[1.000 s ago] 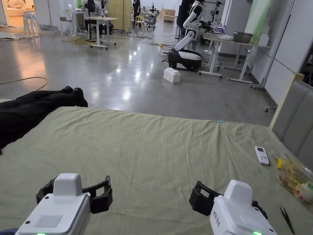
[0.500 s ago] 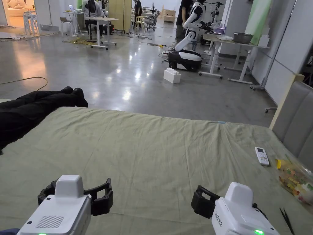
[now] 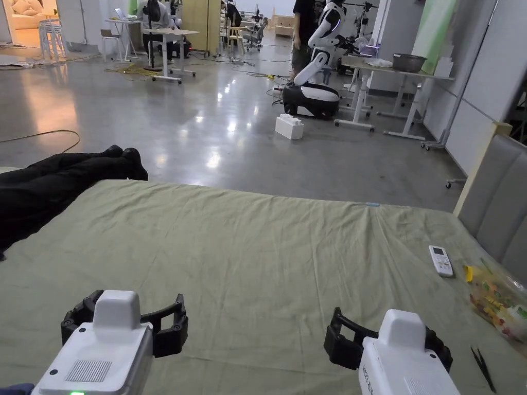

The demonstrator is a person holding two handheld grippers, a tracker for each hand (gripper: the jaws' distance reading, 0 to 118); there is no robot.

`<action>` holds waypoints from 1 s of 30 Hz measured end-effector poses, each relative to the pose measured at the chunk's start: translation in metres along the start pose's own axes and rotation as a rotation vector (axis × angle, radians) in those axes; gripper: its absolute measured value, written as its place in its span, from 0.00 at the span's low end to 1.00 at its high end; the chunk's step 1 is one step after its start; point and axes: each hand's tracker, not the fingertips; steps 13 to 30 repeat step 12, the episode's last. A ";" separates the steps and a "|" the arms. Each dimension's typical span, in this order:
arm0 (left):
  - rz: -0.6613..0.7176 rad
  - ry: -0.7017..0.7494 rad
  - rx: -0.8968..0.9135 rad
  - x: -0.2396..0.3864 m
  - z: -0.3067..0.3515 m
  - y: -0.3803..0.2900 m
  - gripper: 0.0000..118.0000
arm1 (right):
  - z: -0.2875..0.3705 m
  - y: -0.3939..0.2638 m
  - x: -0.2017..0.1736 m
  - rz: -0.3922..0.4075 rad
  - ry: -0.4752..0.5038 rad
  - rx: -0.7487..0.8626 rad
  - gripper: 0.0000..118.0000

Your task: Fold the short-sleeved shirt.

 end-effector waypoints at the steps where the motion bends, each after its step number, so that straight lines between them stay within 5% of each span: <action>1: -0.005 0.004 0.023 -0.001 0.001 -0.001 0.94 | 0.000 -0.001 0.001 -0.007 0.003 0.039 1.00; 12: -0.004 -0.014 0.024 -0.002 -0.003 -0.001 0.94 | -0.004 0.000 0.002 0.058 0.036 0.107 1.00; 30: -0.004 -0.014 0.024 -0.002 -0.003 -0.001 0.94 | -0.004 0.000 0.002 0.058 0.036 0.107 1.00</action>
